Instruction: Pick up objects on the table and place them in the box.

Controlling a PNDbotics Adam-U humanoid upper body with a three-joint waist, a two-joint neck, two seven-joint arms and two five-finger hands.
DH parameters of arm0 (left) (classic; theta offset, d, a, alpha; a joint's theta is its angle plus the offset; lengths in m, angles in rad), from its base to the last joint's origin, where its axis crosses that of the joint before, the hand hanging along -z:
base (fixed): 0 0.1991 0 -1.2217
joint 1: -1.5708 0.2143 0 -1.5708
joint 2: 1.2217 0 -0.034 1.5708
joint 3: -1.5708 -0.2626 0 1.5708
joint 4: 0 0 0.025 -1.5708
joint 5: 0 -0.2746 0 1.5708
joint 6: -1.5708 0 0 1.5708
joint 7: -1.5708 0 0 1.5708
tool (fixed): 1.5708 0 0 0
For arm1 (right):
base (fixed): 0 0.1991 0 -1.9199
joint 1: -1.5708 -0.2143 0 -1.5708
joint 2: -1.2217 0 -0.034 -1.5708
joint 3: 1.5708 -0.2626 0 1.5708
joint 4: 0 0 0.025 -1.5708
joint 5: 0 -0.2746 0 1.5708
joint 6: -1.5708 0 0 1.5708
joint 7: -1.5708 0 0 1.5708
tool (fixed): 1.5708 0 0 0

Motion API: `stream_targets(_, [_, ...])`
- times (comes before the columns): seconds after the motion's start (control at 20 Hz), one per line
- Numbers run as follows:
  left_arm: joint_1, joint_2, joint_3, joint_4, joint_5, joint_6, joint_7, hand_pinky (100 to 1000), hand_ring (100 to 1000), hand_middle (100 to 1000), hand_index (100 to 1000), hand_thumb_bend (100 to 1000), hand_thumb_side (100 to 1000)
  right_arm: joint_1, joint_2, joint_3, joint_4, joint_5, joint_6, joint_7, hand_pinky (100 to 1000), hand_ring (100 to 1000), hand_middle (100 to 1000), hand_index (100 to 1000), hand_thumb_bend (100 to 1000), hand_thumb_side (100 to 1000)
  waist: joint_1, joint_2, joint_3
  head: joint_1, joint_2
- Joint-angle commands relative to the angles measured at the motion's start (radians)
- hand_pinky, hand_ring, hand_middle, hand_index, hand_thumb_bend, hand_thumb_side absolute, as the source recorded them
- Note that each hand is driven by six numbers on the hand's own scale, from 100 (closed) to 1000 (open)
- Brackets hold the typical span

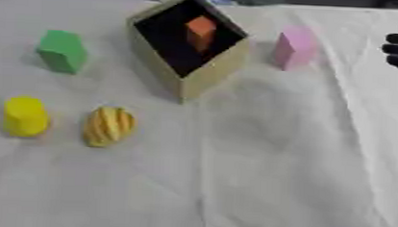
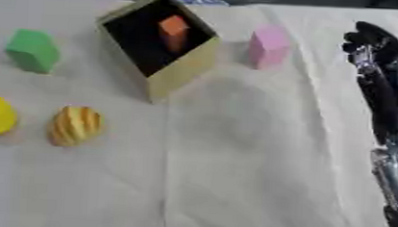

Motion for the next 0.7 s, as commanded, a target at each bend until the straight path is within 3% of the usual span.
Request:
stream_targets(0.05, [-0.006,0.025,0.010,-0.014,-0.004,-0.002,0.000,798,853,791,869,596,791,-0.016,-0.110,-0.002,-0.021,0.026,-0.003,0.015,877,828,772,872,100,744,-0.002,-0.015,0.000,0.002,-0.010])
stream_targets(0.45, [-0.001,0.034,0.011,-0.014,-0.008,-0.002,0.002,798,854,792,869,595,791,-0.043,-0.376,-0.003,-0.021,0.112,0.001,0.061,888,847,793,875,100,703,-0.010,-0.010,-0.003,0.013,-0.007])
stream_targets(0.7, [0.009,0.043,0.012,-0.012,-0.012,-0.001,0.003,798,855,793,869,593,793,-0.048,-0.570,0.024,0.002,0.146,0.018,0.144,896,864,810,878,100,650,-0.014,-0.007,-0.009,0.017,-0.010])
